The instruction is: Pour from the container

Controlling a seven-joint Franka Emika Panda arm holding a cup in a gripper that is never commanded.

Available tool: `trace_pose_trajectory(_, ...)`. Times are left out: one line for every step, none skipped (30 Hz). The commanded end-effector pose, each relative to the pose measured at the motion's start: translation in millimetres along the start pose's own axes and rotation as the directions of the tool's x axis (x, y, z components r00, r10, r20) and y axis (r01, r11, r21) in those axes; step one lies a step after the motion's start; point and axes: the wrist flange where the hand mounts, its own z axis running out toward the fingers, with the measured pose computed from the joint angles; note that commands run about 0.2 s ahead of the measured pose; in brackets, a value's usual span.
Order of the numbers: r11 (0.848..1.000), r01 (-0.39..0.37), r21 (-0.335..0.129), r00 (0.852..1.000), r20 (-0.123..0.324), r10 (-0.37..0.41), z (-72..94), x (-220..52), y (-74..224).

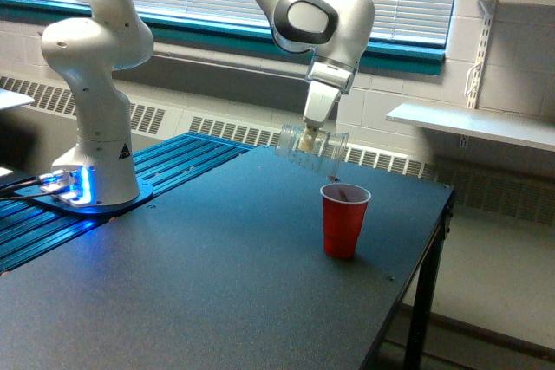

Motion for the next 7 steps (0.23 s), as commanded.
trace_pose_trajectory(1.0,0.016,0.013,1.0,0.013,-0.016,-3.5,1.1,-3.4)
trace_pose_trajectory(1.0,0.017,0.016,1.0,0.016,-0.017,-3.8,1.5,-3.2)
trace_pose_trajectory(1.0,0.018,0.02,1.0,0.017,-0.019,-4.1,1.8,-2.9)
trace_pose_trajectory(1.0,0.017,0.024,1.0,0.017,-0.018,-4.1,1.9,-2.8)
trace_pose_trajectory(1.0,0.015,0.025,1.0,0.016,-0.016,-4.3,1.9,-2.7)
trace_pose_trajectory(1.0,0.015,0.025,1.0,0.015,-0.016,-4.3,1.8,-2.5)
trace_pose_trajectory(1.0,0.015,0.025,1.0,0.015,-0.016,-4.3,1.6,-2.4)
